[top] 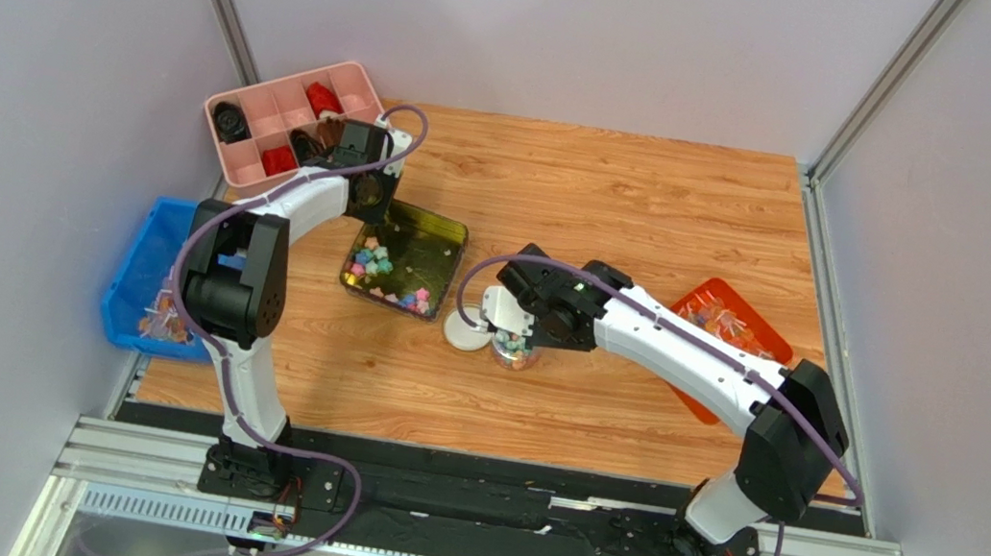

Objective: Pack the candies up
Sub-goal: Place the storage box at the center of the board.

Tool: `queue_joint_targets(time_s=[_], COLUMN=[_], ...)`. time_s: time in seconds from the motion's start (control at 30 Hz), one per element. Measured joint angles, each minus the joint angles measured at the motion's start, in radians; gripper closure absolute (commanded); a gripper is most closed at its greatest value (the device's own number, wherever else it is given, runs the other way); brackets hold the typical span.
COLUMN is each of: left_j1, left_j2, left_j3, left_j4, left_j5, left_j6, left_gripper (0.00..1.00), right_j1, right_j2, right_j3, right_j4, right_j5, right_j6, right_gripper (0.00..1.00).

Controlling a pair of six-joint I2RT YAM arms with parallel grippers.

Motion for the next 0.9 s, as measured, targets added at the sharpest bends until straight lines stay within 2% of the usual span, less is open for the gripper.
queue_joint_targets(time_s=[0.23, 0.5, 0.67, 0.9], left_j1=[0.000, 0.003, 0.020, 0.036], left_j2=[0.000, 0.006, 0.038, 0.132], left_j3=[0.000, 0.013, 0.068, 0.180], left_j4=[0.000, -0.011, -0.036, -0.094], left_j5=[0.000, -0.001, 0.000, 0.012], left_j6=[0.000, 0.003, 0.010, 0.016], left_gripper=[1.00, 1.00, 1.00, 1.00], right_j1=[-0.054, -0.187, -0.247, -0.244], right_j2=[-0.039, -0.009, 0.025, 0.045], right_j3=[0.114, 0.145, 0.169, 0.188], right_j4=[0.039, 0.116, 0.152, 0.196], right_j5=[-0.012, -0.011, -0.025, -0.054], right_j6=[0.017, 0.083, 0.120, 0.151], right_gripper=[1.00, 1.00, 1.00, 1.00])
